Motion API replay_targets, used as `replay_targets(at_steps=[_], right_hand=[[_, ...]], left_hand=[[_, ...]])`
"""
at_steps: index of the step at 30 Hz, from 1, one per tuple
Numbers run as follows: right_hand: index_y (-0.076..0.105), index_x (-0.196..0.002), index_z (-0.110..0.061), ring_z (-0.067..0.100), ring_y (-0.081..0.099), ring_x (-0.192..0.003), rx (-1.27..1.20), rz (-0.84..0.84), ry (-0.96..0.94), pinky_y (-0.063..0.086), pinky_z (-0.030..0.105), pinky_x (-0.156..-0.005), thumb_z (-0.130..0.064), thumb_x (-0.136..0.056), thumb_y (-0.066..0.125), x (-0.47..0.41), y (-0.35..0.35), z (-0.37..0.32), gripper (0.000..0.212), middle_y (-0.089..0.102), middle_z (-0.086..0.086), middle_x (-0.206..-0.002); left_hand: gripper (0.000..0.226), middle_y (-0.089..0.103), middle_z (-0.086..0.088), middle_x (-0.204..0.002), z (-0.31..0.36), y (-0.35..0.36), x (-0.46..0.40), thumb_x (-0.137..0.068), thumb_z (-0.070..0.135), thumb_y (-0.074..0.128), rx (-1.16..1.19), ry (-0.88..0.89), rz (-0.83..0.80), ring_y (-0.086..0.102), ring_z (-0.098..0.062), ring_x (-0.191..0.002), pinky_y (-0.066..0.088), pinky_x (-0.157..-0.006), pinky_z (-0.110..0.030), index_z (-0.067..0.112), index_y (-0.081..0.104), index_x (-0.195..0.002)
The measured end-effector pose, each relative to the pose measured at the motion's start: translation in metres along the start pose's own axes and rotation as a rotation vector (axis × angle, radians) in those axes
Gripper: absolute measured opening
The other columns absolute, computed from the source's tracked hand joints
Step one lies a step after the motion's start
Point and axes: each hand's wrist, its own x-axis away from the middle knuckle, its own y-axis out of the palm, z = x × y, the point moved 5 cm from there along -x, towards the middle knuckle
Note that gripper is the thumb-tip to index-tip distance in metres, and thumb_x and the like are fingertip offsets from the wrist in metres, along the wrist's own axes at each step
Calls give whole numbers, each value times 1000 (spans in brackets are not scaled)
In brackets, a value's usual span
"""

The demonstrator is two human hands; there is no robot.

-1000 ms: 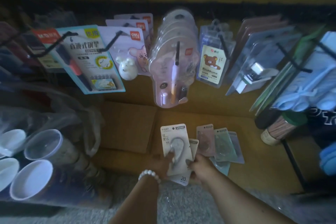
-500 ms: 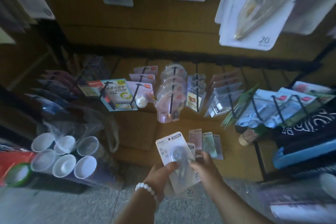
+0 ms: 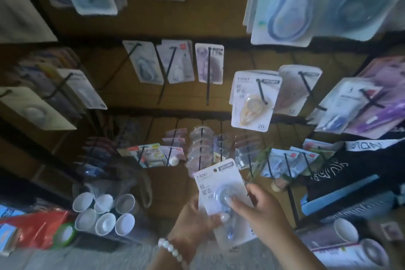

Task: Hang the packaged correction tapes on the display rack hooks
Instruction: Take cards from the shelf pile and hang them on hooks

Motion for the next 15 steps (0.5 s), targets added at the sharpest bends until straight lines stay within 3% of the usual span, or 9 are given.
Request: replay_targets(at_steps=[2, 3, 5, 7, 11, 13, 15], right_hand=[[69, -85, -18, 3, 67, -67, -112, 21, 7, 47, 16, -57, -26, -76, 75, 5, -12, -23, 14, 74, -8, -79], [69, -85, -16, 5, 68, -69, -167, 23, 14, 48, 17, -60, -23, -76, 76, 6, -17, -33, 14, 74, -5, -81], [69, -87, -16, 13, 69, -75, -260, 21, 12, 50, 26, -68, -22, -74, 78, 11, -25, -50, 18, 75, 3, -86], [69, -87, -18, 15, 69, -78, -351, 32, 1, 49, 34, -73, -24, -68, 76, 16, -34, -63, 21, 75, 6, -88], [69, -88, -22, 15, 70, -82, -415, 100, -52, 50, 35, -78, -25, -67, 80, 28, -54, -84, 24, 75, 4, -90], [69, -89, -22, 15, 70, -81, -448, 155, -68, 50, 35, -78, -28, -67, 81, 29, -63, -91, 25, 76, 2, -90], [69, -88, -22, 13, 69, -77, -485, 206, -66, 49, 34, -74, -26, -69, 77, 27, -70, -95, 21, 75, -1, -87]], left_hand=[[61, 74, -16, -86, 23, 11, 8, -42, 39, 97, 2, 19, 11, 71, -25, -71, 56, -57, -32, 12, 76, -93], [58, 75, -16, -83, 32, 13, 9, -46, 46, 93, 3, 24, 61, 72, -26, -69, 58, -58, -35, 14, 77, -91], [45, 75, -24, -95, 52, 18, 13, -63, 49, 79, 4, 40, 170, 73, -39, -87, 58, -76, -58, 15, 77, -94], [38, 72, -26, -109, 70, 27, 17, -76, 44, 64, 0, 46, 242, 66, -46, -104, 45, -93, -71, 16, 75, -99], [23, 68, -30, -97, 92, 38, 25, -88, 29, 60, -9, 69, 313, 60, -39, -89, 46, -82, -57, 12, 76, -86], [29, 69, -30, -92, 97, 39, 27, -98, 21, 53, -58, 79, 345, 61, -36, -84, 47, -78, -52, 13, 76, -82], [35, 74, -19, -83, 103, 38, 30, -99, 19, 50, -85, 91, 390, 63, -32, -80, 50, -74, -46, 16, 76, -76]])
